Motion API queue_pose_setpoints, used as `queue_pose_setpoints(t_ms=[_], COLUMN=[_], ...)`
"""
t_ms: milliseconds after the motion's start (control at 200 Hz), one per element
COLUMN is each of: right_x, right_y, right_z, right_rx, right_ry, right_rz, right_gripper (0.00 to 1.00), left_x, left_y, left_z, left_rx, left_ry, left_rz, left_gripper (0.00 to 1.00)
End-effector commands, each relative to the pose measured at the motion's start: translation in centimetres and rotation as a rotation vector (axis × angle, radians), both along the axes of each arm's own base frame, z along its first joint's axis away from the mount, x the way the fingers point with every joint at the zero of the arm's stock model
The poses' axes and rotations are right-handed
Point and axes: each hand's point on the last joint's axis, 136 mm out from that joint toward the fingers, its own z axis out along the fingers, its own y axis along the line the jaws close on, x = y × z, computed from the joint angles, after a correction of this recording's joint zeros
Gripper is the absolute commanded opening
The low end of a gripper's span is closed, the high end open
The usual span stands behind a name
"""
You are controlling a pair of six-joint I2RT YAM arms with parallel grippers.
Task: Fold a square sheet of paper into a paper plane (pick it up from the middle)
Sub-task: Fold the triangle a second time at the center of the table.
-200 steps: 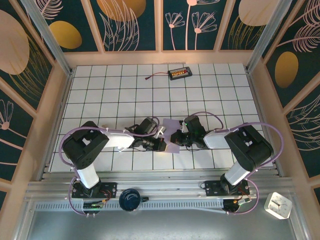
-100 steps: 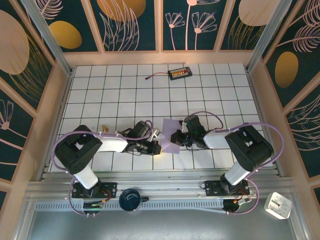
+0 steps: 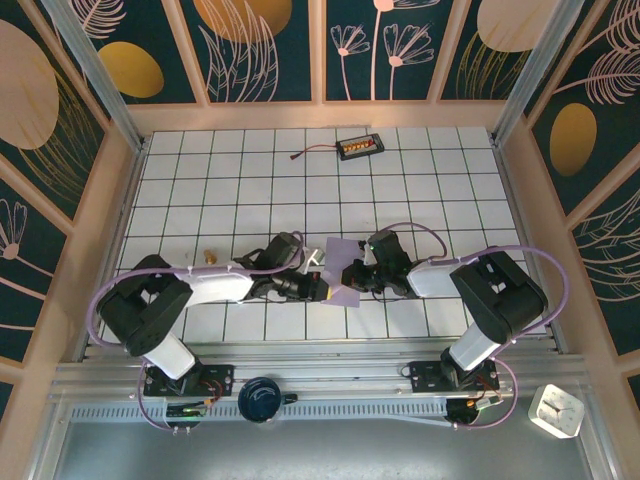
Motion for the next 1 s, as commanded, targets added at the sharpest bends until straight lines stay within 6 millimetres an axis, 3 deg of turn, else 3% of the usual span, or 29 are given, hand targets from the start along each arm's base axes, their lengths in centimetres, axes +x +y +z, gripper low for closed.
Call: queue_pose_setpoints(t_ms=[0, 365, 996], right_x=[-1.4, -1.4, -1.4], right_y=[-3.8, -3.7, -3.7], right_z=[-3.8, -3.6, -3.6], right_rx=[-0.185, -0.181, -0.181], right_ry=[0.084, 0.081, 0.079], right_rz=[-0.054, -0.052, -0.051], right_gripper=[0.00, 0.00, 0.00], left_x=[0.2, 0.7, 0.8], left_y=[-0.3, 1.2, 1.6], left_z=[-1.2, -4.2, -5.2], left_rx=[0.032, 0.143, 0.167], left_ry=[0.019, 0.028, 0.050], left_rz=[-0.023, -0.012, 0.014], left_gripper=[0.00, 0.00, 0.00])
